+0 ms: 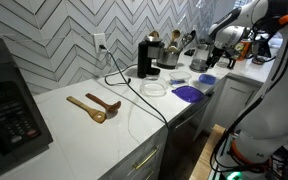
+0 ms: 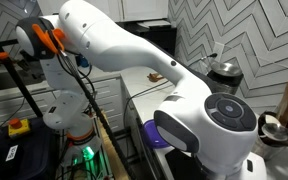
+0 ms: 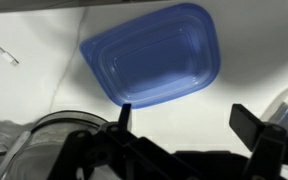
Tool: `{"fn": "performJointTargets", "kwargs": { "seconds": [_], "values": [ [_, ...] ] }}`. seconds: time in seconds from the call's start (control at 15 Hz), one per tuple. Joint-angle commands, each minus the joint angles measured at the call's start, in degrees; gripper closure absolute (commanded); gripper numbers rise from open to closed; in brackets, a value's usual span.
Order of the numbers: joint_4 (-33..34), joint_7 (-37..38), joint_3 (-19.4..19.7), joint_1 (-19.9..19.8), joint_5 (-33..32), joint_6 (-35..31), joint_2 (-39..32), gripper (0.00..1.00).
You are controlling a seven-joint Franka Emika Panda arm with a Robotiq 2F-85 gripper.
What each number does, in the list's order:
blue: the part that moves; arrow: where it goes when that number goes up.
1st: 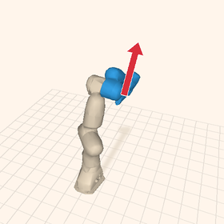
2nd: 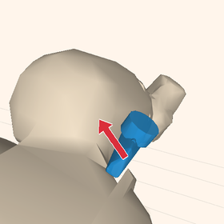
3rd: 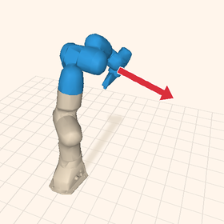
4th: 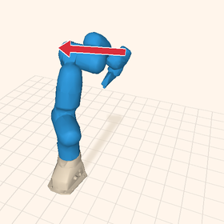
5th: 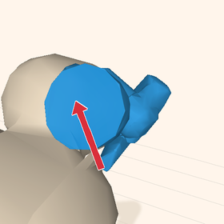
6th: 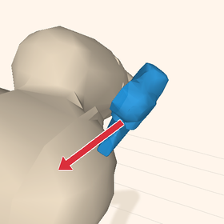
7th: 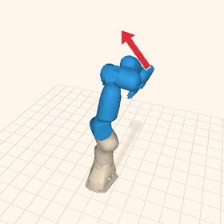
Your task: Unstack the clear bowls and put the blue packet in the bowl on the right then put the light blue lid on the bowl on the right
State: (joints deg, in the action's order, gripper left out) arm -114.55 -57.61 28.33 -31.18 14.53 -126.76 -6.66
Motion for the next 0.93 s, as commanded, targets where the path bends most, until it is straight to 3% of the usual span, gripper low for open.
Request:
{"fn": "performJointTargets", "kwargs": {
  "seconds": [0.0, 0.6, 0.87],
  "values": [
    [0.2, 0.4, -0.8, -0.7, -0.2, 0.2, -0.1, 0.0],
    [0.0, 6.0, 0.0, -5.9, 8.2, -0.5, -2.4, 0.0],
    [0.2, 13.3, -0.4, -8.1, 7.1, -1.8, -4.9, 0.0]
  ]
}}
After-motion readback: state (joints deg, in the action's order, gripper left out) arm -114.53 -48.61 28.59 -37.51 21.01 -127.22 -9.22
